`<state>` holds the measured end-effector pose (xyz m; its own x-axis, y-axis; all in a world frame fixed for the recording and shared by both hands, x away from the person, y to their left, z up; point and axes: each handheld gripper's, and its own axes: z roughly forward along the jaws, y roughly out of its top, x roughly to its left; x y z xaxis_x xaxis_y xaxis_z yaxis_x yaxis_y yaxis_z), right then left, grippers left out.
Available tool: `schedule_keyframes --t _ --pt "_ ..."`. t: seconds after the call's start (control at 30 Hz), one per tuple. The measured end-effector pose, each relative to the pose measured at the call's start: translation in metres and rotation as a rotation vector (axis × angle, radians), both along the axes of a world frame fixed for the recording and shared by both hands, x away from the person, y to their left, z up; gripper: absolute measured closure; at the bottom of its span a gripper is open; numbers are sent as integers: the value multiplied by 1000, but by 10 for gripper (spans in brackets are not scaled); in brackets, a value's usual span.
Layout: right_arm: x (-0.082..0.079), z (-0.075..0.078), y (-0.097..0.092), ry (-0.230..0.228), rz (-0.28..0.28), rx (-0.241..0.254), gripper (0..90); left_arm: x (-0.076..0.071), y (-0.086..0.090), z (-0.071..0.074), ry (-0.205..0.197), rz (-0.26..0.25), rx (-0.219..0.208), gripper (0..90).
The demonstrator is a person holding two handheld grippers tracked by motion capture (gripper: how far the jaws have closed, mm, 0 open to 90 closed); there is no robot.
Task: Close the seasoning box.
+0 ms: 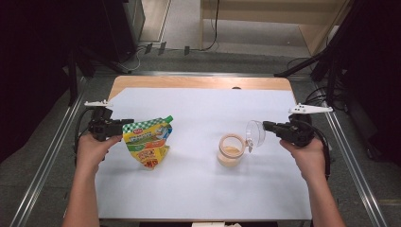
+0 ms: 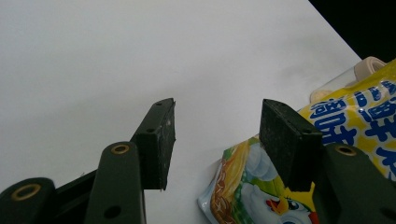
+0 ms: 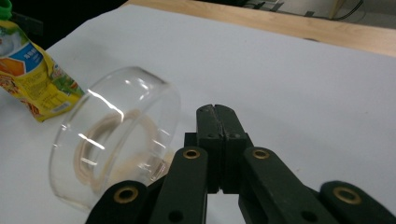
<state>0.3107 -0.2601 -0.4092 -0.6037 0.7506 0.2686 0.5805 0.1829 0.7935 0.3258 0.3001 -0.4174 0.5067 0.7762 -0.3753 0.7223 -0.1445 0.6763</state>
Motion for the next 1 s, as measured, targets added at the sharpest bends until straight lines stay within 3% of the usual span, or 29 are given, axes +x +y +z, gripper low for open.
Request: schedule_keyframes --t 0.37,1.0 --pt "5 -17 10 48 31 19 900 0 1 0 -2 10 5 463" --pt "-2 -13 34 19 106 2 900 1 0 -2 9 9 5 463"
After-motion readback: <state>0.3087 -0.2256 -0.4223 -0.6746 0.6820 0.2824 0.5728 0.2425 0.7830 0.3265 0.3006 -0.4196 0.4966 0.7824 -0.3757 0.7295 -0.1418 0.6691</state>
